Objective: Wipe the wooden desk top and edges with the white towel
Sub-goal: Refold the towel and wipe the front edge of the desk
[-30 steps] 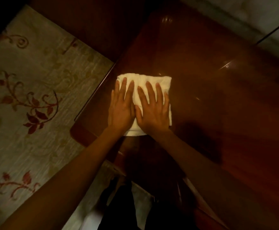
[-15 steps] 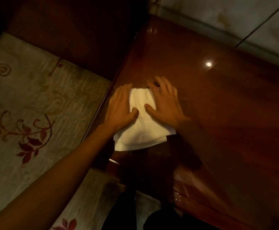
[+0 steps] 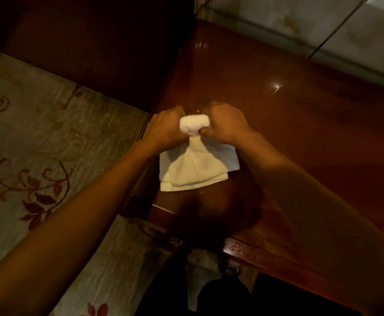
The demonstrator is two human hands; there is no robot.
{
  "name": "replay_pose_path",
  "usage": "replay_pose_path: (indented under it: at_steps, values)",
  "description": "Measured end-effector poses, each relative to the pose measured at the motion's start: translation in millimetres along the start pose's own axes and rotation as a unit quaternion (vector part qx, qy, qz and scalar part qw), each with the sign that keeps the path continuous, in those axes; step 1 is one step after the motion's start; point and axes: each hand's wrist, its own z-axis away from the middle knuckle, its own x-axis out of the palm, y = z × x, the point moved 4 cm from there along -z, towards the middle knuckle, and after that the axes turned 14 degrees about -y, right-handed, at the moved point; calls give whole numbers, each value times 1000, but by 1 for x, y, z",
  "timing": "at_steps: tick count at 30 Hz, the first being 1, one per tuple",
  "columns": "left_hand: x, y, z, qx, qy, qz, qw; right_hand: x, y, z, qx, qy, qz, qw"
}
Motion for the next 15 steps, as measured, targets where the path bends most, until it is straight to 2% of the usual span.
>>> replay_pose_path:
  at_steps: [2, 7, 10, 12, 15]
  values:
    - [-16, 8, 10, 10, 30, 10, 999, -16, -2, 10, -10, 34, -12, 999]
    - [-63, 39, 36, 94, 214, -19, 972, -63, -8, 43, -30, 207, -21, 978]
    - [-56, 43, 55, 137, 252, -43, 957, -54, -9, 64, -34, 258, 5, 966]
    - [-28, 37, 65, 155, 220, -31, 963, -25, -6, 73, -26, 236, 7, 971]
    - [27, 18, 73, 125, 110, -34, 985, 36, 0, 82, -16, 96, 14, 995]
